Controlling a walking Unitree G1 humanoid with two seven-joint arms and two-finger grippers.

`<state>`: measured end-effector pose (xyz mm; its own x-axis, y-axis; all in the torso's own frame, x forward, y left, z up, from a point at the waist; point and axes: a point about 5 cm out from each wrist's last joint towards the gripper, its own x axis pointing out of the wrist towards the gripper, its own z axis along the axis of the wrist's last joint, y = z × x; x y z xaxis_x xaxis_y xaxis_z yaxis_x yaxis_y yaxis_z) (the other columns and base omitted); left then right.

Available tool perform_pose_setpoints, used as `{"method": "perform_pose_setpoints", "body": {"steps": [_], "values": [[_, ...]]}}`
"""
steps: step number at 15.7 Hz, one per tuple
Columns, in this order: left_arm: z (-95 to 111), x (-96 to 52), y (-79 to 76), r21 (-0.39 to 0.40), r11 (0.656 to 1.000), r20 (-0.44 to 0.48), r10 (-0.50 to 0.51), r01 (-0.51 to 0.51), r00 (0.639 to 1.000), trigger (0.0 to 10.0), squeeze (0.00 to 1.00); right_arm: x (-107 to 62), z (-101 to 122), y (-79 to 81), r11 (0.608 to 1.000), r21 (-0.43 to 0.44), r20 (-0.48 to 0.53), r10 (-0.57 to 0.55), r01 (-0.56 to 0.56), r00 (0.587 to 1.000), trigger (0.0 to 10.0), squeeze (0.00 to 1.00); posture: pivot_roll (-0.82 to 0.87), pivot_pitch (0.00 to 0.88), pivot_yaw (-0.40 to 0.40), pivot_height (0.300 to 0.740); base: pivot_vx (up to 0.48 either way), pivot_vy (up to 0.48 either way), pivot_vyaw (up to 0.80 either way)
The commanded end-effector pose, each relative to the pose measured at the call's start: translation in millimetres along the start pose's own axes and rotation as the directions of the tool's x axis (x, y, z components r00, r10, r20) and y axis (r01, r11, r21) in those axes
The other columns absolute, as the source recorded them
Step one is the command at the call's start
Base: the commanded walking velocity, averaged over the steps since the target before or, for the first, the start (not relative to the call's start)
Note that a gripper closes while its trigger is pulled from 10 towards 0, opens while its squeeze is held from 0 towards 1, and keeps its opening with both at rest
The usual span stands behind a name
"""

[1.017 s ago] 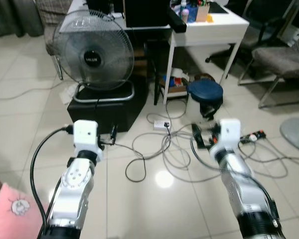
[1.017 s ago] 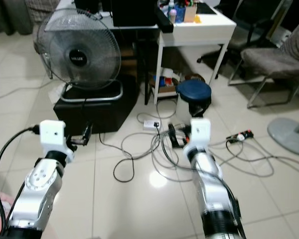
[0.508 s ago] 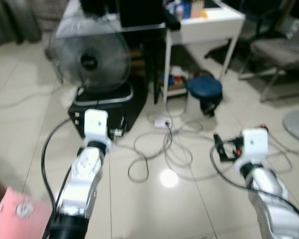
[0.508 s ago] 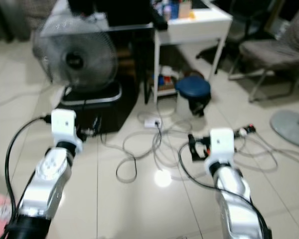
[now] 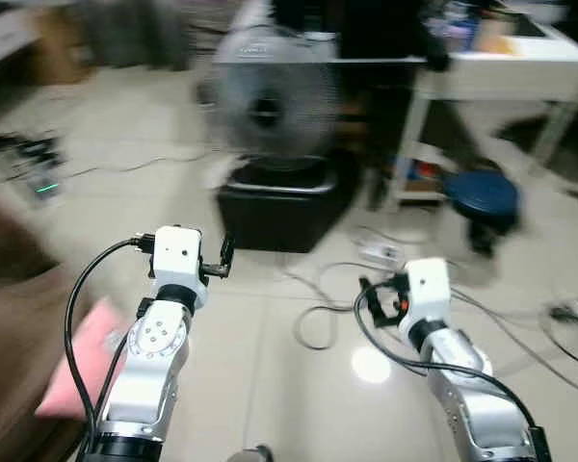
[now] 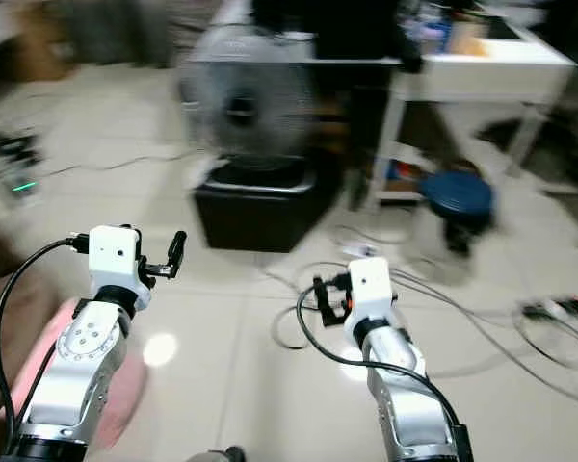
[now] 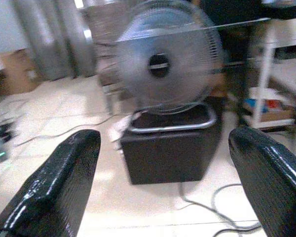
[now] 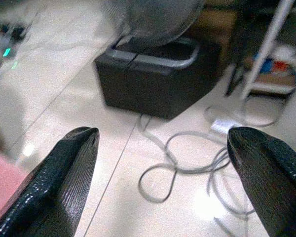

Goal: Move the pillow to the sofa from floor

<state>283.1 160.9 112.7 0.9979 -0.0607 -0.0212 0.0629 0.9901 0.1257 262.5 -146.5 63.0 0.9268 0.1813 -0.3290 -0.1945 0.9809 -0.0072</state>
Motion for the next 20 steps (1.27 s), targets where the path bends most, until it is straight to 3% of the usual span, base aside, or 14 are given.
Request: {"method": "perform_pose_setpoints", "body": {"steps": [1, 6, 7, 13, 15, 20], "values": [[12, 1.8, -3.1, 0.042, 0.999, 0.040, -0.008, 0.006, 0.999, 10.0, 0.00, 5.1, 0, -0.1, 1.000, -0.020, -0.004, -0.001, 0.001, 1.000, 10.0, 0.00, -0.03, 0.000, 0.053, 0.740, 0.000, 0.000, 0.80], [10, -0.8, -3.5, 0.009, 1.000, 0.027, 0.003, -0.004, 1.000, 10.0, 0.00, 6.7, 11, 3.2, 0.999, -0.007, 0.051, 0.041, -0.041, 0.998, 10.0, 0.00, -0.02, 0.000, 0.046, 0.740, 0.000, 0.000, 0.80], [8, -0.6, -2.3, 0.031, 0.999, 0.006, 0.008, -0.008, 1.000, 10.0, 0.00, 7.3, 10, 2.8, 0.999, -0.010, 0.054, 0.042, -0.041, 0.998, 10.0, 0.00, -0.02, 0.000, 0.044, 0.740, 0.000, 0.000, 0.80], [11, -2.3, -7.9, 0.013, 0.999, 0.027, -0.040, 0.040, 0.999, 10.0, 0.00, 6.7, 5, -7.8, 1.000, 0.006, 0.023, -0.023, 0.023, 0.999, 10.0, 0.00, -0.02, 0.000, 0.041, 0.740, 0.088, 0.000, 0.80], [8, -3.2, -9.1, 0.020, 0.999, 0.016, -0.049, 0.049, 0.999, 10.0, 0.00, 6.7, 2, -16.3, 0.995, 0.011, -0.002, -0.099, 0.099, 0.995, 10.0, 0.00, -0.02, 0.000, 0.042, 0.740, 0.354, 0.000, 0.00], [-3, -9.8, -4.9, 0.005, 1.000, -0.013, -0.006, 0.006, 1.000, 10.0, 0.00, 10.2, 8, -15.8, 0.996, -0.041, 0.004, -0.075, 0.075, 0.997, 10.0, 0.00, 0.00, 0.000, -0.007, 0.740, 0.377, 0.000, 0.00]]}}
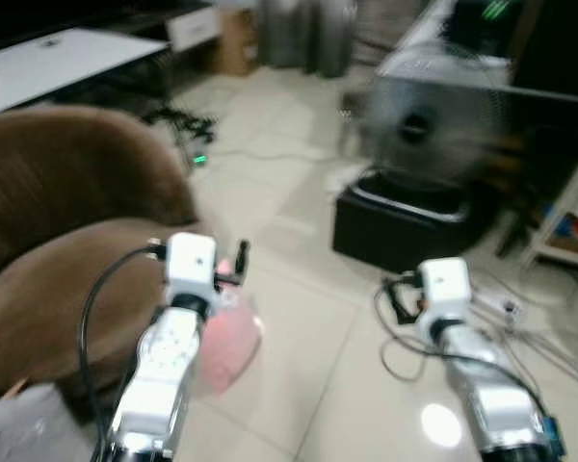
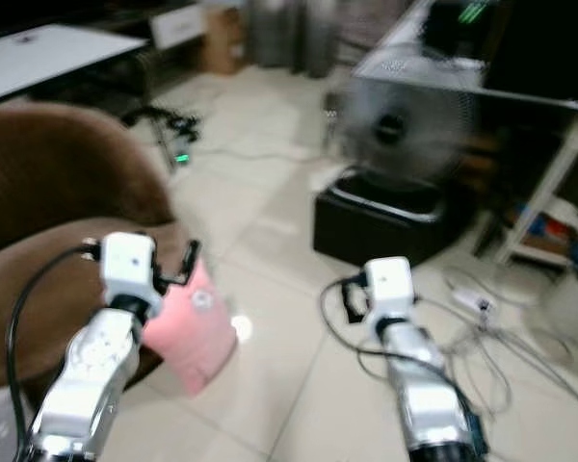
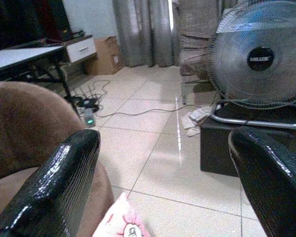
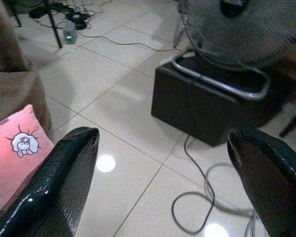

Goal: Move the pillow to the sofa from floor

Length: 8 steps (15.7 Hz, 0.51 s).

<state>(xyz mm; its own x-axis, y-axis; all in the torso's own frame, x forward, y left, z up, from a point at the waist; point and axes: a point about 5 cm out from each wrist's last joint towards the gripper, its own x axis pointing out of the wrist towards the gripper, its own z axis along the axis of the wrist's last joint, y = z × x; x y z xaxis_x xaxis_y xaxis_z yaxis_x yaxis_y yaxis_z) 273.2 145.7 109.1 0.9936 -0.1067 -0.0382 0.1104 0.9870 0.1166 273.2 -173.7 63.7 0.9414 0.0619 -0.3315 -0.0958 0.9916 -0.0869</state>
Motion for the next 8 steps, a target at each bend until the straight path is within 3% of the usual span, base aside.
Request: {"method": "perform_pose_setpoints", "body": {"steps": [1, 6, 8], "values": [[-0.1, -4.2, 12.6, 0.011, 0.998, 0.003, 0.056, -0.056, 0.998, 10.0, 0.00, 6.2, 6.5, 14.6, 0.998, -0.012, 0.007, 0.056, -0.056, 0.998, 10.0, 0.00, 0.01, 0.000, -0.016, 0.740, 0.394, 0.000, 0.00], [-2.6, -12.1, 17.0, 0.014, 0.995, -0.003, 0.095, -0.095, 0.995, 10.0, 0.00, 12.2, 8.5, 17.6, 0.996, -0.027, 0.005, 0.091, -0.090, 0.996, 10.0, 0.00, 0.05, 0.000, -0.055, 0.740, 0.405, 0.000, 0.00], [-3.2, -13.9, 19.0, 0.017, 0.995, -0.006, 0.103, -0.103, 0.995, 10.0, 0.00, 14.6, 8.2, 19.6, 0.995, -0.033, 0.001, 0.099, -0.099, 0.995, 10.0, 0.00, 0.06, 0.000, -0.054, 0.740, 0.420, 0.000, 0.80]]}}
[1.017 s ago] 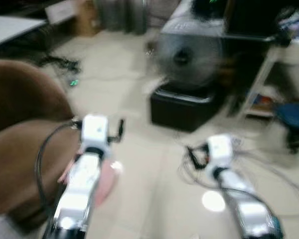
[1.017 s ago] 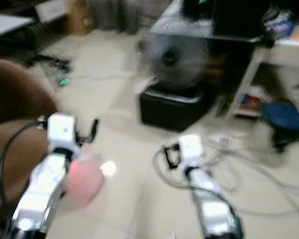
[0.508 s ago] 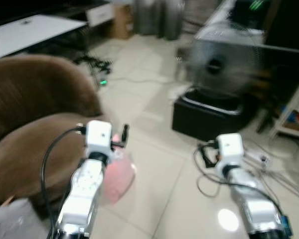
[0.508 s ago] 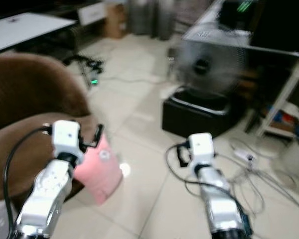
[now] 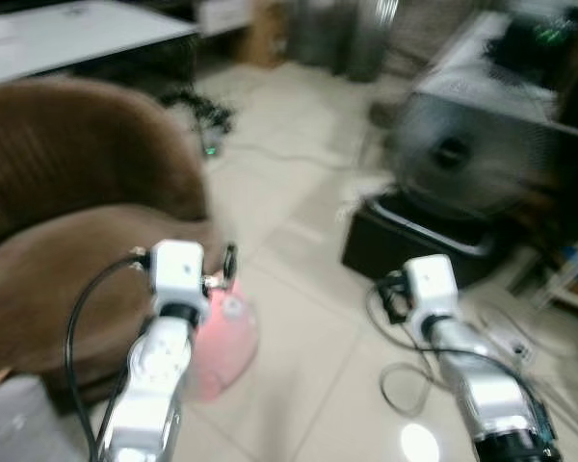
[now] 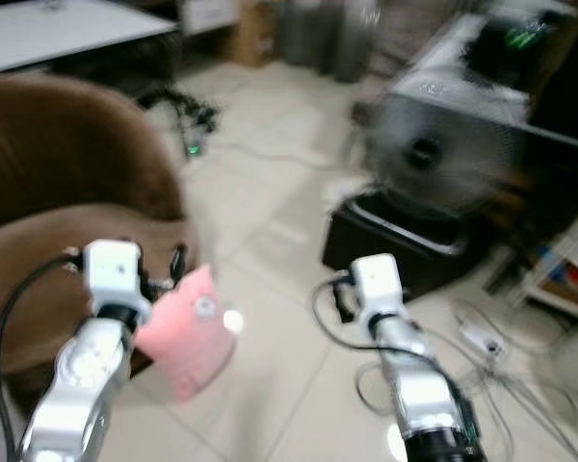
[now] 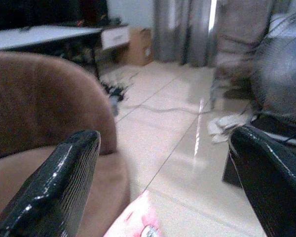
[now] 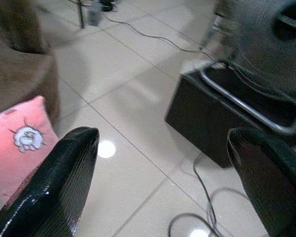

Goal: Move the pillow to the sofa from floor

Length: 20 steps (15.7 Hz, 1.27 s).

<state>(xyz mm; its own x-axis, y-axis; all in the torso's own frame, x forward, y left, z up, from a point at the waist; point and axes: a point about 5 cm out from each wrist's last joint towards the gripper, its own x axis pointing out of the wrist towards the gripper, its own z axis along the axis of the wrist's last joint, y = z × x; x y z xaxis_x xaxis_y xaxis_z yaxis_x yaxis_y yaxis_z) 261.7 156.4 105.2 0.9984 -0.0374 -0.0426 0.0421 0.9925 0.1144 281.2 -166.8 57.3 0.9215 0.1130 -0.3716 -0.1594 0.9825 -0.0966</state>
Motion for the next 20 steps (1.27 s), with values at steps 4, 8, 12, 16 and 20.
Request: {"method": "perform_pose_setpoints", "body": {"steps": [4, 8, 12, 16, 20], "values": [[4, 1.5, 10.5, 0.034, 0.999, 0.009, 0.024, -0.024, 1.000, 10.0, 0.00, 6.1, 8, 14.5, 0.999, 0.001, 0.032, 0.043, -0.043, 0.999, 10.0, 0.00, 0.06, 0.000, -0.041, 0.740, 0.422, 0.000, 0.80], [7, 5.5, 9.1, 0.056, 0.998, 0.016, -0.007, 0.006, 1.000, 10.0, 0.00, 6.6, 4, 14.3, 1.000, 0.023, 0.029, 0.021, -0.022, 0.999, 10.0, 0.00, 0.04, 0.000, -0.006, 0.740, 0.425, 0.000, 0.80], [5, 11.7, 6.3, 0.064, 0.997, 0.003, -0.050, 0.050, 0.999, 10.0, 0.00, 3.0, 0, 14.7, 1.000, 0.030, 0.031, -0.005, 0.004, 1.000, 10.0, 0.00, 0.02, 0.000, 0.029, 0.740, 0.422, 0.000, 0.60], [4, 11.9, 7.9, 0.056, 0.998, -0.004, -0.040, 0.040, 0.999, 10.0, 0.00, 6.0, 4, 11.6, 0.999, 0.047, 0.061, -0.011, 0.008, 0.998, 10.0, 0.00, 0.03, 0.000, 0.024, 0.740, 0.394, 0.000, 0.00], [-3, 11.1, 14.8, 0.011, 1.000, -0.029, 0.008, -0.008, 1.000, 10.0, 0.00, 10.3, 8, 16.3, 1.000, -0.014, 0.064, 0.029, -0.028, 0.998, 10.0, 0.00, 0.04, 0.000, 0.008, 0.740, 0.000, 0.000, 0.00]]}}
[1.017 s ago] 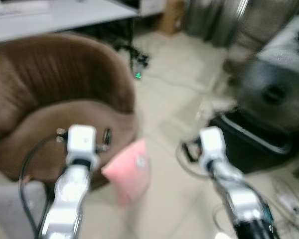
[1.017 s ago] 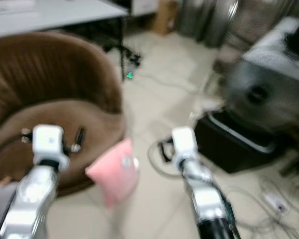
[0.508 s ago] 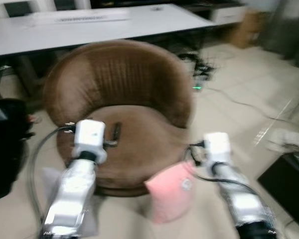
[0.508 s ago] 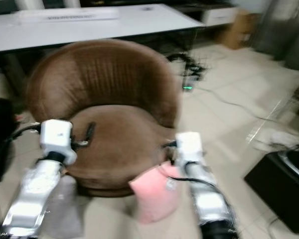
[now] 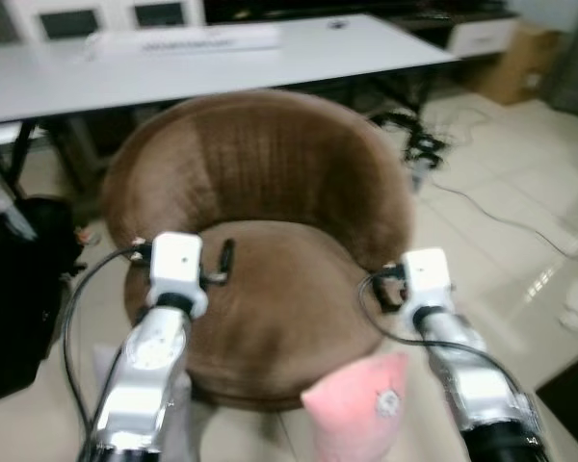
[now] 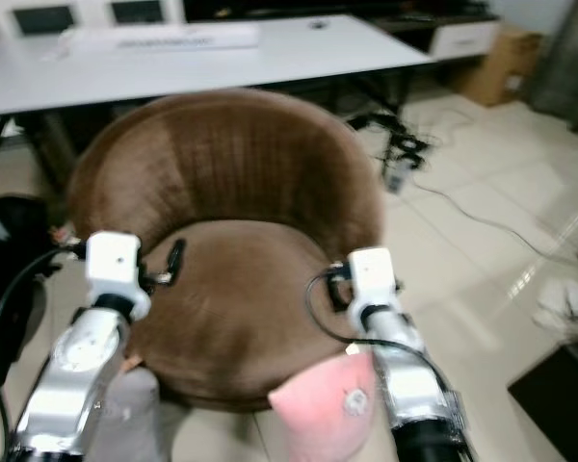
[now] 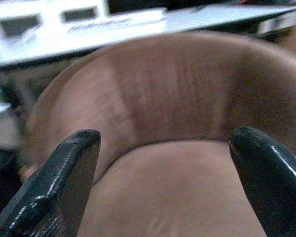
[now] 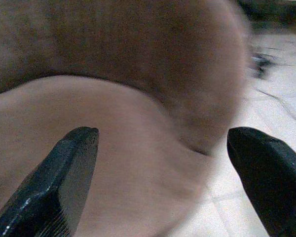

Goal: Move the pillow to the sofa from floor

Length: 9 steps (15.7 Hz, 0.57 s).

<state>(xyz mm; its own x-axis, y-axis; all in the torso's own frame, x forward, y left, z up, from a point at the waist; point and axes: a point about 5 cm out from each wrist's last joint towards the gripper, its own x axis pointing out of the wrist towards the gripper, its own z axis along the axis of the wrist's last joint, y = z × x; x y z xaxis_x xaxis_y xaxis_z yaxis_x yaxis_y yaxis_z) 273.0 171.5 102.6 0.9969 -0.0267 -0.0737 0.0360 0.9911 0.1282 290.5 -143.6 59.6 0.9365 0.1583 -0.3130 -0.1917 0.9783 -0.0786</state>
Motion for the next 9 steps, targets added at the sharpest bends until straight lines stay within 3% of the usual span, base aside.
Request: {"method": "perform_pose_setpoints", "body": {"steps": [1, 6, 9], "values": [[0.8, 0.0, 0.2, 0.002, 1.000, 0.007, 0.011, -0.011, 1.000, 10.0, 0.00, 0.9, 0.3, -3.1, 1.000, -0.017, 0.004, 0.007, -0.007, 1.000, 10.0, 0.00, 0.04, 0.000, 0.008, 0.740, 0.000, 0.000, 0.80], [2.0, -1.0, 0.7, 0.007, 1.000, 0.014, 0.020, -0.020, 1.000, 10.0, 0.00, 2.3, -0.3, 0.3, 0.999, -0.033, 0.002, 0.030, -0.030, 1.000, 10.0, 0.00, 0.05, 0.000, -0.005, 0.740, 0.000, -0.475, 0.79], [1.6, -1.4, -0.3, 0.011, 1.000, 0.013, 0.017, -0.017, 1.000, 10.0, 0.00, 1.8, -7.0, -2.1, 1.000, -0.017, -0.038, 0.013, -0.013, 0.999, 10.0, 0.00, 0.05, 0.000, -0.003, 0.740, 0.000, -0.480, 0.00]]}}
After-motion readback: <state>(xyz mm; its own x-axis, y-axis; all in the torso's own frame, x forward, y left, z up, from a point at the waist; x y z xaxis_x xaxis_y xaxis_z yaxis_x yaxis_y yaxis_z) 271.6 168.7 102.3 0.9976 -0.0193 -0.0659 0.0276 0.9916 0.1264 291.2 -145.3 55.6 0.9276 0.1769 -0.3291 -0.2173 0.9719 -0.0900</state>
